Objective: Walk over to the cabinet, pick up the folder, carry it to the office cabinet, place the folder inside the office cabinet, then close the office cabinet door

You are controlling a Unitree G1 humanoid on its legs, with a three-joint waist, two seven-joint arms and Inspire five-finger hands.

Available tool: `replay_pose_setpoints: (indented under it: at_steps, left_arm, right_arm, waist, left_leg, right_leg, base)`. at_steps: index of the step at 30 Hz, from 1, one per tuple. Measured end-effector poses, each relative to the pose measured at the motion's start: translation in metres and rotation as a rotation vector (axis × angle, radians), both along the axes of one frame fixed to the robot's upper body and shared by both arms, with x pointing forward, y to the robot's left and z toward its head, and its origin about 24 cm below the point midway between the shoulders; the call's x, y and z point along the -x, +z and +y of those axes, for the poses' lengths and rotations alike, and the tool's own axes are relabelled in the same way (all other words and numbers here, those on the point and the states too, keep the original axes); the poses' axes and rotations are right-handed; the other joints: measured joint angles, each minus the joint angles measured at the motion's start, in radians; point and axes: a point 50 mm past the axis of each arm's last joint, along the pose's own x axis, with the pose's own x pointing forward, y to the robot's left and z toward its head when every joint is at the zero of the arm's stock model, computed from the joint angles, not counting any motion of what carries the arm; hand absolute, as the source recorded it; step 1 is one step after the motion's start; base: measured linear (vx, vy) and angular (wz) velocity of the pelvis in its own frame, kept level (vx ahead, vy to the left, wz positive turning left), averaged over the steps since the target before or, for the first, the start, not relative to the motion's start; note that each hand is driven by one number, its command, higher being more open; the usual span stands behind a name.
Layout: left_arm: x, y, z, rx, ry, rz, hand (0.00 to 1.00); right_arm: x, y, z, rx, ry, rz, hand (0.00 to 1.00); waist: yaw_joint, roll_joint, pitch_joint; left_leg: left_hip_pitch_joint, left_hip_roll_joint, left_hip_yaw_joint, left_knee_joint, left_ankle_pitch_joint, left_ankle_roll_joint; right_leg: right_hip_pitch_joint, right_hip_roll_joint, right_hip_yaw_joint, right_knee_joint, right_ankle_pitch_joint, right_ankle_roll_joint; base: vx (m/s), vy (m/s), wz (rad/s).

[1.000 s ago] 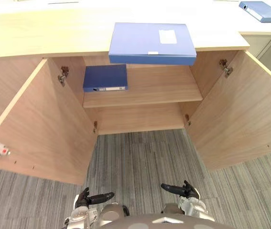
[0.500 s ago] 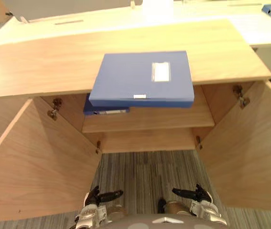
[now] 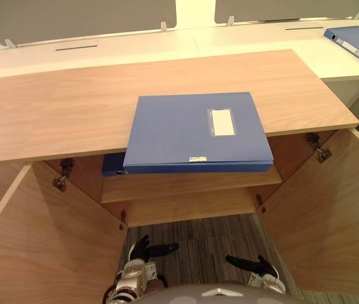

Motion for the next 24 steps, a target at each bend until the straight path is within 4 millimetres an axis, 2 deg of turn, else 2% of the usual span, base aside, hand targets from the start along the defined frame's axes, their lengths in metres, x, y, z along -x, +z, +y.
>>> replay_pose_setpoints:
  at_steps: [5, 10, 13, 17, 19, 21, 24]
  left_arm:
    - [0.001, -0.001, 0.002, -0.032, -0.073, 0.012, 1.0]
    - [-0.003, 0.003, 0.0, -0.036, -0.061, -0.024, 1.0]
    - [-0.02, 0.018, 0.006, -0.048, -0.005, -0.14, 1.0]
    - [-0.051, 0.054, 0.026, -0.114, 0.038, -0.354, 1.0]
    - [-0.052, 0.073, 0.031, -0.125, 0.063, -0.462, 1.0]
    - [-0.046, 0.09, 0.032, -0.13, 0.064, -0.563, 1.0]
    - [-0.031, 0.103, 0.035, -0.128, 0.074, -0.617, 1.0]
  right_arm:
    - [0.003, -0.002, -0.004, 0.007, 0.002, 0.031, 1.0]
    - [0.008, -0.002, -0.012, 0.027, 0.002, 0.05, 1.0]
    - [0.011, -0.003, -0.014, 0.037, 0.004, 0.061, 1.0]
    - [0.009, -0.001, -0.014, 0.056, 0.041, 0.052, 1.0]
    - [0.008, 0.0, -0.014, 0.057, 0.04, 0.046, 1.0]
    - [0.01, 0.0, -0.016, 0.063, 0.042, 0.051, 1.0]
    - [0.012, 0.001, -0.017, 0.074, 0.063, 0.044, 1.0]
  waist:
    - [-0.001, 0.012, -0.007]
    - [-0.001, 0.015, -0.008]
    - [-0.001, 0.015, -0.007]
    - [-0.001, 0.017, -0.007]
    - [0.0, 0.017, -0.007]
    - [0.004, 0.018, -0.006]
    - [0.018, 0.021, -0.003]
  left_leg:
    - [0.036, -0.011, -0.017, -0.11, 0.06, -0.005]
    - [0.062, -0.009, -0.066, -0.153, 0.078, -0.003]
    - [0.068, -0.014, -0.072, -0.166, 0.089, 0.002]
    - [0.069, -0.023, -0.101, -0.18, 0.105, 0.013]
    - [0.071, -0.032, -0.116, -0.195, 0.117, 0.02]
    - [0.072, -0.043, -0.128, -0.201, 0.125, 0.028]
    - [0.079, -0.057, -0.163, -0.206, 0.132, 0.038]
  right_leg:
    - [0.006, 0.019, -0.002, -0.026, 0.014, -0.002]
    - [0.022, 0.032, -0.008, -0.028, 0.017, -0.007]
    - [0.022, 0.03, -0.009, -0.027, 0.021, -0.008]
    - [0.024, 0.025, -0.016, -0.028, 0.034, -0.004]
    - [0.025, 0.017, -0.024, -0.028, 0.035, -0.003]
    - [0.028, 0.009, -0.033, -0.028, 0.036, -0.001]
    - [0.05, -0.01, -0.056, -0.037, 0.029, 0.011]
  base:
    - [-0.01, -0.018, 0.05]
    - [-0.04, -0.045, 0.05]
    - [-0.08, 0.005, 0.03]
    - [-0.11, 0.021, 0.05]
    - [-0.09, 0.03, 0.15]
    - [-0.1, 0.042, 0.22]
    - [-0.12, 0.042, 0.31]
